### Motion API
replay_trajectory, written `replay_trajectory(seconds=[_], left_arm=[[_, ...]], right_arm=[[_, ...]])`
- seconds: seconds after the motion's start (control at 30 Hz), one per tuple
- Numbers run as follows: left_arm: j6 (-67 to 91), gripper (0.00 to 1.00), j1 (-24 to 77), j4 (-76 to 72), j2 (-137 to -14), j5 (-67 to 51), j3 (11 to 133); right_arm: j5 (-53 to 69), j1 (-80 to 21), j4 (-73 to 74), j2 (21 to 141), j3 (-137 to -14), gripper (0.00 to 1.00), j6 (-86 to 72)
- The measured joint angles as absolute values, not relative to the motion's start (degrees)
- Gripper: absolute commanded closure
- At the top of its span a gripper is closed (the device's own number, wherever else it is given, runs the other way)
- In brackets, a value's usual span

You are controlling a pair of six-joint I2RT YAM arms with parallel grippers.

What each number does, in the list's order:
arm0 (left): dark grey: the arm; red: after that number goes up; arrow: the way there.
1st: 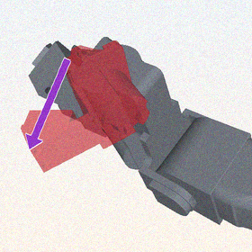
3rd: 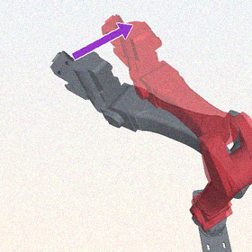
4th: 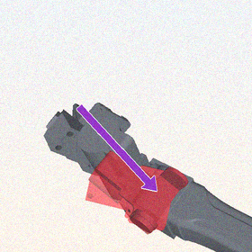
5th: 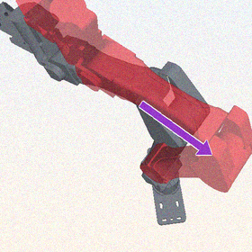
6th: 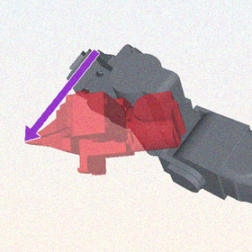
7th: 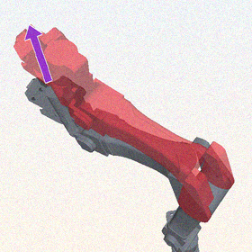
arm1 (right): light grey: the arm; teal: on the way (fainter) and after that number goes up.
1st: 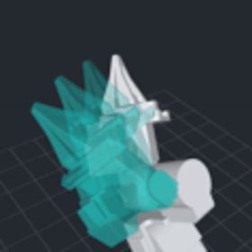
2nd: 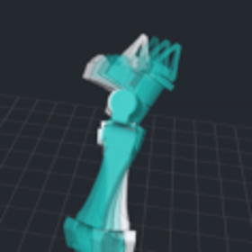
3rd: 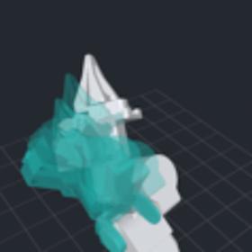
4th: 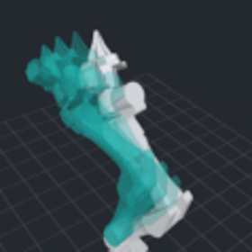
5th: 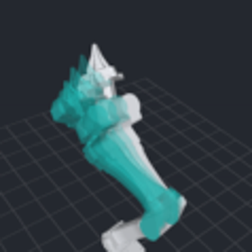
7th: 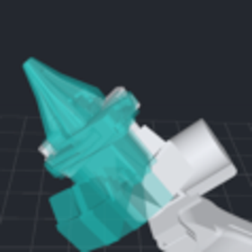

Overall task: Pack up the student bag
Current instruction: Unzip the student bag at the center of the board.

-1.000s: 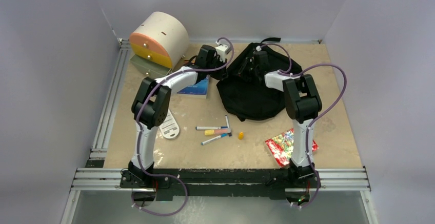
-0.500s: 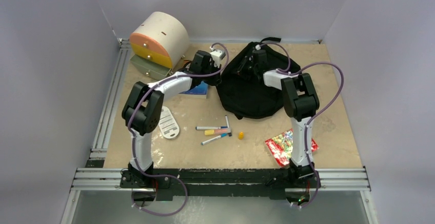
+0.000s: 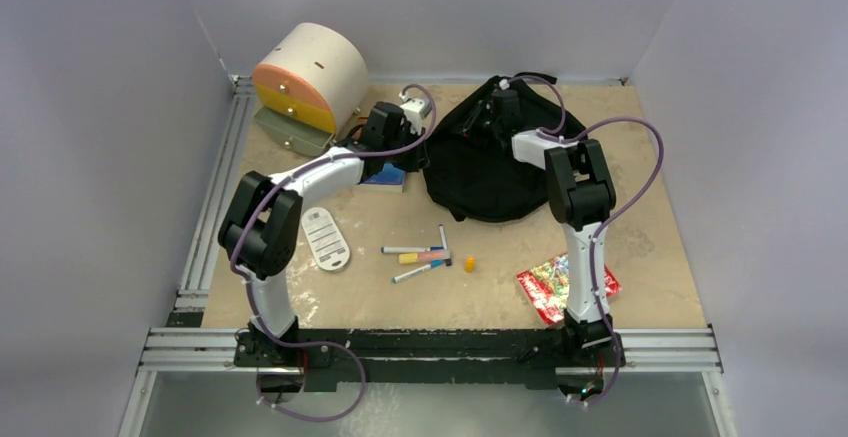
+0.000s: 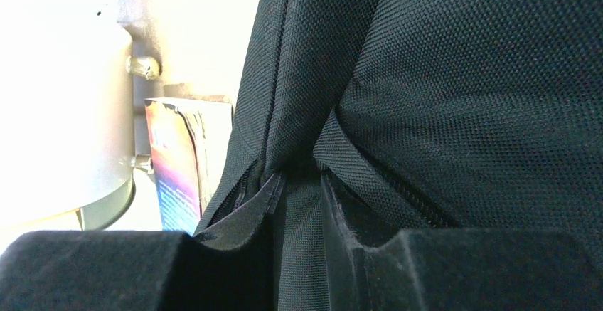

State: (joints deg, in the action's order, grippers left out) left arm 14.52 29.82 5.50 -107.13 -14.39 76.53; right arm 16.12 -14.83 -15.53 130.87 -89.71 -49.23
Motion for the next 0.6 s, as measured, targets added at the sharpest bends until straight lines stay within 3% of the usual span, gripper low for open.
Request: replay_trajectory(seconds=[0.6], left_arm=[[22.22, 1.00, 34.70, 2.72, -104.22, -14.28, 71.35]], right_arm=[[17.12, -14.63, -14.02, 130.87, -90.70, 0.71, -48.31]])
